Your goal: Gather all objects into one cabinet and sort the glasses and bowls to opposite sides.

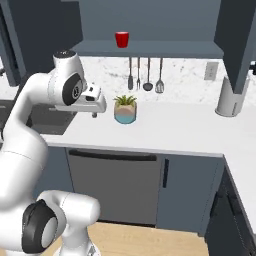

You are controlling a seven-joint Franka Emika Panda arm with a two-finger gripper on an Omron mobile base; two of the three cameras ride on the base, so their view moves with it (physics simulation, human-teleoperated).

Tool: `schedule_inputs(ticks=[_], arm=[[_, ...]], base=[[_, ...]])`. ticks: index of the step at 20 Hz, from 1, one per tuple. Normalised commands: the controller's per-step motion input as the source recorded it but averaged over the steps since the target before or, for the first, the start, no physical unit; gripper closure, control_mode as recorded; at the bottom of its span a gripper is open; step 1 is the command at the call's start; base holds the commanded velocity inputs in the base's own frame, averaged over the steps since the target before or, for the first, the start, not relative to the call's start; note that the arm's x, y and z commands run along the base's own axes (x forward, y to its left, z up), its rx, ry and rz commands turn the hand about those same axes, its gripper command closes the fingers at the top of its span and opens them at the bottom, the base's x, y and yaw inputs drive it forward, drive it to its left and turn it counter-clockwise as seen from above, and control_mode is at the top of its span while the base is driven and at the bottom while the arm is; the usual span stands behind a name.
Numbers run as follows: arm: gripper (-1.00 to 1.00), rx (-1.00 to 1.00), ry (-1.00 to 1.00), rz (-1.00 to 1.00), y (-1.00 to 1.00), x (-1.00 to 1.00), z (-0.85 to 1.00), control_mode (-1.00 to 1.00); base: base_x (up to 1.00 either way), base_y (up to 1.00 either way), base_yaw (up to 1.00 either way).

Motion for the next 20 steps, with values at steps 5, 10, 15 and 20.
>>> schedule_inputs(ticks=[5, 10, 15, 20], arm=[[-1.0, 0.0, 0.0, 0.0, 0.0, 0.0, 0.0, 1.0], [-1.0, 0.0, 0.0, 0.0, 0.0, 0.0, 0.0, 1.0], [-1.0, 0.0, 0.0, 0.0, 0.0, 0.0, 0.0, 1.0], [-1.0, 0.0, 0.0, 0.0, 0.0, 0.0, 0.0, 1.0]], base=[[0.74, -0.27, 0.0], [0.37, -0.57, 0.05], [0.2, -0.23, 0.05], [0.11, 0.53, 0.06]])
